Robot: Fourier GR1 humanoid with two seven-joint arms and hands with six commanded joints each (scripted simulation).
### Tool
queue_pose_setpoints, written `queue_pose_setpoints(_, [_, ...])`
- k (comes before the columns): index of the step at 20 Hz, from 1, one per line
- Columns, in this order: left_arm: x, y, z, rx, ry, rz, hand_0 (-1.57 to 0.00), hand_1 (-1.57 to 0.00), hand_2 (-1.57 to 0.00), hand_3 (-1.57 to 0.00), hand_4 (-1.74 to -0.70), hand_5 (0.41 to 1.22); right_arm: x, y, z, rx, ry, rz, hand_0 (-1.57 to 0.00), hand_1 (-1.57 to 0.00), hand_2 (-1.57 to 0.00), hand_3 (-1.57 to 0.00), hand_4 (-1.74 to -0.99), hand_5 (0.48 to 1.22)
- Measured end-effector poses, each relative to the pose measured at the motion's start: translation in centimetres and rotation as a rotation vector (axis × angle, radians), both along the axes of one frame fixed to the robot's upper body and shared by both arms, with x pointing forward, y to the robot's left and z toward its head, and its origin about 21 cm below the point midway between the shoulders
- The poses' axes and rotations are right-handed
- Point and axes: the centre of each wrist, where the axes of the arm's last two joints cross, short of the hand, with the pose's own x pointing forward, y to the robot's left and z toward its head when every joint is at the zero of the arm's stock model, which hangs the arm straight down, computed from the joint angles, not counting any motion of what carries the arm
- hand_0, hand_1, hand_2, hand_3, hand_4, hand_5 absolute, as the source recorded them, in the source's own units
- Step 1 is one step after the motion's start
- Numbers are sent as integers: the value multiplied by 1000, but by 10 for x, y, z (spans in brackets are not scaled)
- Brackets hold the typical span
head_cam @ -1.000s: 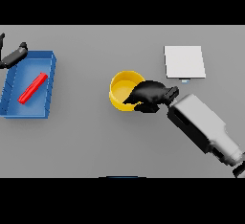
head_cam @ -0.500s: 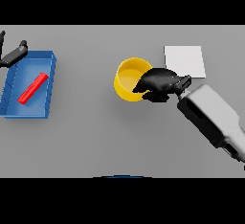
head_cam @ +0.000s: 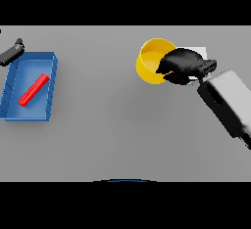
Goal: Pick up the red beaker and tilt it to pour out 1 green nut into yellow bowl. Pick up the yellow bowl and place it on the metallic measuring scale.
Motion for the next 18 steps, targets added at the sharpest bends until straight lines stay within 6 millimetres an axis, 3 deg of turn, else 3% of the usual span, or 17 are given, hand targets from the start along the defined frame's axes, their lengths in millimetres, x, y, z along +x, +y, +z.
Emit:
queue_pose_setpoints(5, [1, -1, -6, -7, 16, 14, 1, 1, 1, 1, -801, 754, 19, -29, 1, -23, -35, -77, -1560, -1567, -1570, -1311, -1724, 1221])
queue_pose_setpoints(7, [3, 3, -3, -8, 15, 27, 1, 1, 1, 1, -801, 753, 26, -32, 3, -28, -38, -95, -1564, -1568, -1571, -1267, -1723, 1221])
queue_pose_setpoints(9, [0, 0, 0, -24, 7, 19, 1, 1, 1, 1, -812, 755, 26, -34, 5, -20, -32, -78, -1567, -1533, -1571, -1376, -1726, 1221])
queue_pose_setpoints(11, [-3, -2, -3, -26, 11, 24, 1, 1, 1, 1, -819, 762, 34, -56, -8, -59, -28, -201, -1540, -1460, -1525, -1446, -1727, 1221])
queue_pose_setpoints(15, [-4, -8, 2, -27, 9, 38, 1, 1, 1, 1, -832, 771, 44, -69, -20, -49, -24, -259, -1515, -1385, -1465, -1520, -1729, 1221])
queue_pose_setpoints(18, [-5, -1, 1, -25, 20, 50, 1, 1, 1, 1, -846, 780, 46, -83, -28, -63, -12, -291, -1482, -1314, -1403, -1545, -1730, 1221])
